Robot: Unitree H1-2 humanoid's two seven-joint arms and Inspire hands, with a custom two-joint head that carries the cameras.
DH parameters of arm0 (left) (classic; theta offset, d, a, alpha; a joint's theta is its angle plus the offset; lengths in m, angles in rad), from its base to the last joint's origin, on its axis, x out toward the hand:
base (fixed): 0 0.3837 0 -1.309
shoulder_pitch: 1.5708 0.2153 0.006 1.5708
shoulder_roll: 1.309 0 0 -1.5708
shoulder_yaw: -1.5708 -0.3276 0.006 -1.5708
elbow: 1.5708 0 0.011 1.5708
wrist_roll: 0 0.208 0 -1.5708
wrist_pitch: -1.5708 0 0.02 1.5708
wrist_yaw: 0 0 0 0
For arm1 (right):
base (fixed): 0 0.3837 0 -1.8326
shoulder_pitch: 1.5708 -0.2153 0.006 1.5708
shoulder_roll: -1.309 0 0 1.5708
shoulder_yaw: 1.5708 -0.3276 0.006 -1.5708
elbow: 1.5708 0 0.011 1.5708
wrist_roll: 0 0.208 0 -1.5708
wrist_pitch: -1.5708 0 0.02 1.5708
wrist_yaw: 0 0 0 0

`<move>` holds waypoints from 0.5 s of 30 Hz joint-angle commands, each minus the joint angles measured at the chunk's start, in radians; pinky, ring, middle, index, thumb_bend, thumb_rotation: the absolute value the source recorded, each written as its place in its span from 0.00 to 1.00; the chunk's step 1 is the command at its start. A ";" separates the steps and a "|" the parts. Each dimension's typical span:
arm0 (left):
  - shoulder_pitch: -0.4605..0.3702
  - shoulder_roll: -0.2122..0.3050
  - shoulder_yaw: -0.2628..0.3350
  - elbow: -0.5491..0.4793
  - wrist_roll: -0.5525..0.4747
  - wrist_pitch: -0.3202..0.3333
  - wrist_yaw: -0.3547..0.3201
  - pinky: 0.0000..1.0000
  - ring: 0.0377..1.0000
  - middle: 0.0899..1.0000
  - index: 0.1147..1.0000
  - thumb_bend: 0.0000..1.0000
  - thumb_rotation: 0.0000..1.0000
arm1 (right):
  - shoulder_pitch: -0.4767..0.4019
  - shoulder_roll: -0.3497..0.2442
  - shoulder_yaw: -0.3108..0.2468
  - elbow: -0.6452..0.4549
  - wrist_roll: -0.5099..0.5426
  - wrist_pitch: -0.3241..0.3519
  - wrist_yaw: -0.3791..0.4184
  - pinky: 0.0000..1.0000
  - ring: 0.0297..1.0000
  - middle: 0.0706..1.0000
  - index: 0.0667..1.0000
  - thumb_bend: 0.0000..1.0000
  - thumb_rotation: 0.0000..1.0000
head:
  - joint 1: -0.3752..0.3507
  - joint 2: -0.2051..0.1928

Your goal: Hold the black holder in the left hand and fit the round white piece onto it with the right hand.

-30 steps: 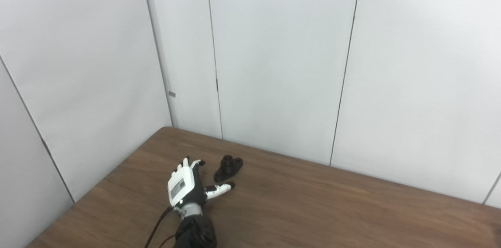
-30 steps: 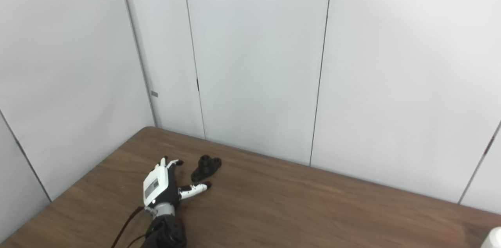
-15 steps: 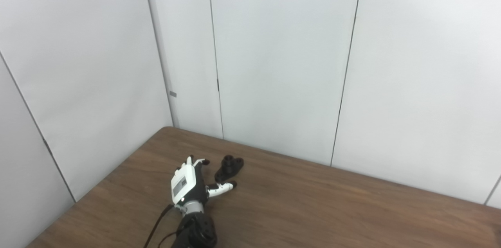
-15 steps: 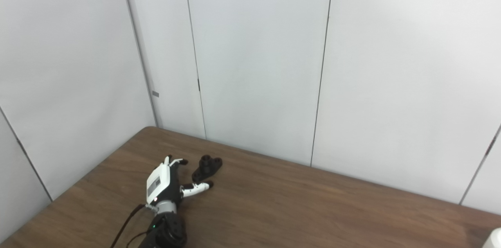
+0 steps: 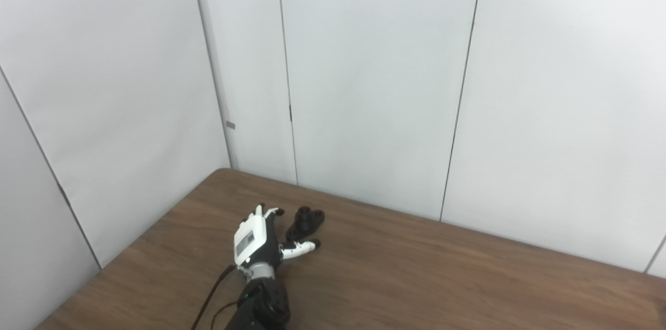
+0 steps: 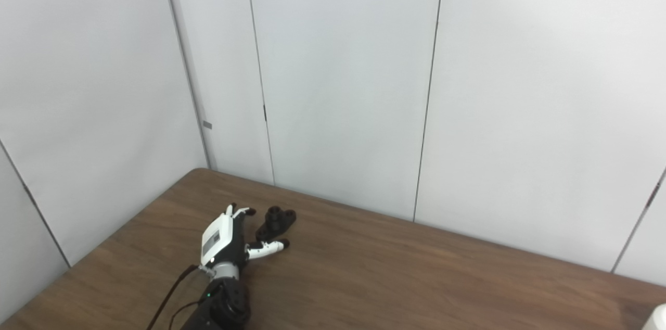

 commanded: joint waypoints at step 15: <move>-0.014 -0.011 -0.060 0.064 0.006 0.034 0.009 0.94 0.96 0.94 0.43 0.56 0.06 | 0.018 -0.011 -0.019 0.011 -0.023 -0.006 -0.016 1.00 1.00 1.00 0.94 0.77 0.98 | -0.002 0.006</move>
